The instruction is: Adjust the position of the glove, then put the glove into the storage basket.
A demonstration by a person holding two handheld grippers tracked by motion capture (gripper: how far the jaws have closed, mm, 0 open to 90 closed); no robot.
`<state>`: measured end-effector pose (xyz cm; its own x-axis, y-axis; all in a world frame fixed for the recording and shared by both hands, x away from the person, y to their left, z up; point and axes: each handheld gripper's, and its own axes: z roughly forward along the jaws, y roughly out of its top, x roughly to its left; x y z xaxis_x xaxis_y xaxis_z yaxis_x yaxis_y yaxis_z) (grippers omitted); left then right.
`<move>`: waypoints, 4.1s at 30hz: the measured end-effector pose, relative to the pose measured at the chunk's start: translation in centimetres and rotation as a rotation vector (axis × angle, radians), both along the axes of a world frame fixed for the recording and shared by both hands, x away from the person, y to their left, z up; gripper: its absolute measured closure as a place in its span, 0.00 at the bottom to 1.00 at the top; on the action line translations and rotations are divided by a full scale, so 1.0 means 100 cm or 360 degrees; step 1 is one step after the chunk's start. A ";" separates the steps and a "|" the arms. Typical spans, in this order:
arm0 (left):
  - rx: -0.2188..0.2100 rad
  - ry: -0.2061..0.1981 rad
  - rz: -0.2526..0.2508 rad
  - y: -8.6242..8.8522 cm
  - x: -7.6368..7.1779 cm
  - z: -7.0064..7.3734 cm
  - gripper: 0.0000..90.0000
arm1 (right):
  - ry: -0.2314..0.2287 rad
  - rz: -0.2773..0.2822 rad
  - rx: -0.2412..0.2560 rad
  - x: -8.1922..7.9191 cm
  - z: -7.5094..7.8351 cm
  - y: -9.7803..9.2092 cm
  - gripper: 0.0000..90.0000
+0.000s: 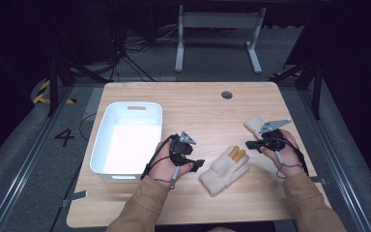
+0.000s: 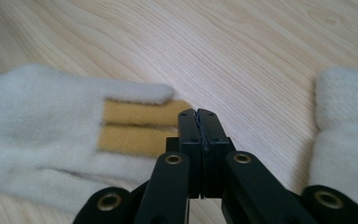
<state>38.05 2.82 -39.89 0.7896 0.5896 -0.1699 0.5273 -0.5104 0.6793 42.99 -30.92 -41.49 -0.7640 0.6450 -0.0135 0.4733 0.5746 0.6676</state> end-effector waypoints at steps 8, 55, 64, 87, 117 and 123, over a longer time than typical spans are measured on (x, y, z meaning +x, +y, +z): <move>-0.0006 0.0002 -0.0007 0.009 -0.006 0.003 0.40 | 0.0002 0.0095 -0.0034 0.002 0.003 0.017 1.00; 0.0036 0.0012 -0.0147 -0.003 -0.008 0.003 0.38 | 0.0177 0.0081 -0.0160 0.004 -0.022 0.035 1.00; 0.0009 0.0004 -0.0174 -0.011 0.000 0.008 0.38 | 0.0216 0.0027 -0.0155 -0.010 -0.021 0.016 1.00; -0.0030 0.0032 -0.0028 -0.003 0.019 0.005 0.38 | 0.0180 -0.0048 -0.0076 -0.029 -0.006 -0.007 1.00; 0.0001 0.0014 -0.0052 0.006 0.002 0.001 0.37 | -0.0094 -0.0407 0.0081 -0.004 0.010 -0.053 0.86; 0.0018 0.0023 -0.0033 0.012 -0.005 -0.001 0.37 | -0.0109 -0.0497 0.0052 0.009 0.006 -0.059 0.79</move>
<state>37.50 4.05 -40.02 0.7993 0.5750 -0.1747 0.5260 -0.5288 0.6661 43.93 -36.87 -40.89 -0.5273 0.8490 -0.0334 0.5768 0.3866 0.7196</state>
